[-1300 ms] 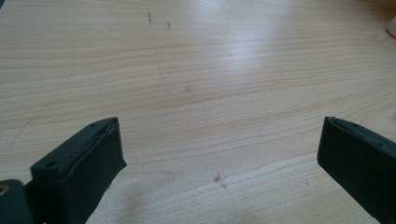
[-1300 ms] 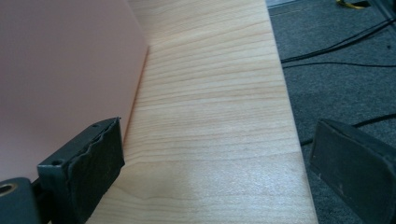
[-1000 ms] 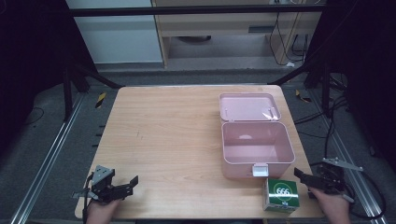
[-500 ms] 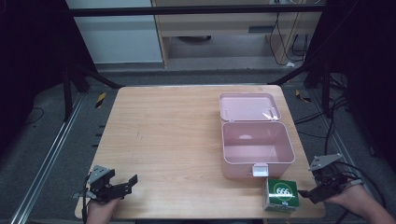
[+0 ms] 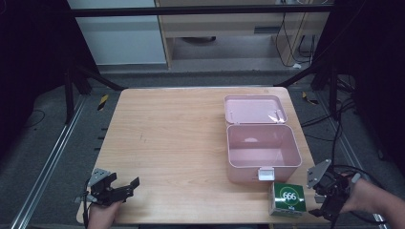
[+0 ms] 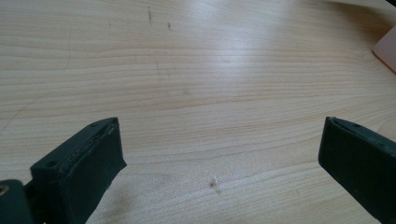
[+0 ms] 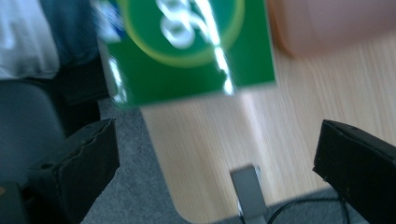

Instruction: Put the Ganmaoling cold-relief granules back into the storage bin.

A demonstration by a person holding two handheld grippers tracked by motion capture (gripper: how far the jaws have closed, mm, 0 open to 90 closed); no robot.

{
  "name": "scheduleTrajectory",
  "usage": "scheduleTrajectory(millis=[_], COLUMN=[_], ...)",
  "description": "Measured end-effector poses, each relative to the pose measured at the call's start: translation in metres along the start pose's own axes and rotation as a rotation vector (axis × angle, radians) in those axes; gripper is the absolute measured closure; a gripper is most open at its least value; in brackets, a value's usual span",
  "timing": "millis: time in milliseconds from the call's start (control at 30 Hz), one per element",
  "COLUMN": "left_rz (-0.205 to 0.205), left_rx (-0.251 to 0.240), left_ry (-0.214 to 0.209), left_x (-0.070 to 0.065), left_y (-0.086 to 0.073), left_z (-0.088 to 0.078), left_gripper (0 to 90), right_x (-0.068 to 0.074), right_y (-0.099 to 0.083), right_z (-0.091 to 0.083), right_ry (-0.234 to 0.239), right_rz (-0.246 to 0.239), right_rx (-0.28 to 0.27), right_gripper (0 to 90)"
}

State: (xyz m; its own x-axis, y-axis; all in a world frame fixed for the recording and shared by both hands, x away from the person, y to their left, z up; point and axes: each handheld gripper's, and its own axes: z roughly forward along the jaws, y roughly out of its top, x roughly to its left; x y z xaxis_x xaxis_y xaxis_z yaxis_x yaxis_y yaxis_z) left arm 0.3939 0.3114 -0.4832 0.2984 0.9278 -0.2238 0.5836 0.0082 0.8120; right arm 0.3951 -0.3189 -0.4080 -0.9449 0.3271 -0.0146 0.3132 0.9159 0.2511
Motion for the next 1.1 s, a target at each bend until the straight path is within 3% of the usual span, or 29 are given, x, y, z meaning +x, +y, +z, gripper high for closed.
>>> scheduleTrajectory(millis=[67,100,167,367,933,1100], left_rz=[0.001,0.002,0.001,0.0,0.012,0.015], left_rx=[0.001,0.001,0.0,-0.003,-0.001,0.0], left_ry=[0.0,0.0,0.0,0.0,-0.003,-0.001], left_x=[0.0,0.0,0.0,0.001,-0.001,-0.001], left_y=[0.0,0.0,0.0,0.0,0.0,0.0], left_z=[0.0,-0.001,-0.001,-0.001,-0.001,-0.001], left_gripper=[0.0,0.0,0.0,0.0,0.0,0.0], right_x=[0.003,0.007,0.01,0.013,0.022,0.023], right_y=[0.004,0.014,0.022,0.04,0.058,0.062], right_z=[-0.001,-0.002,-0.002,0.008,0.04,0.044], right_ry=[-0.002,0.006,0.005,0.007,-0.018,-0.056], right_rz=[-0.008,-0.045,-0.068,-0.1,-0.167,-0.169], right_rx=[-0.008,-0.01,-0.004,0.035,0.153,0.182], right_gripper=[0.4,0.3,0.4,0.3,1.8,8.4])
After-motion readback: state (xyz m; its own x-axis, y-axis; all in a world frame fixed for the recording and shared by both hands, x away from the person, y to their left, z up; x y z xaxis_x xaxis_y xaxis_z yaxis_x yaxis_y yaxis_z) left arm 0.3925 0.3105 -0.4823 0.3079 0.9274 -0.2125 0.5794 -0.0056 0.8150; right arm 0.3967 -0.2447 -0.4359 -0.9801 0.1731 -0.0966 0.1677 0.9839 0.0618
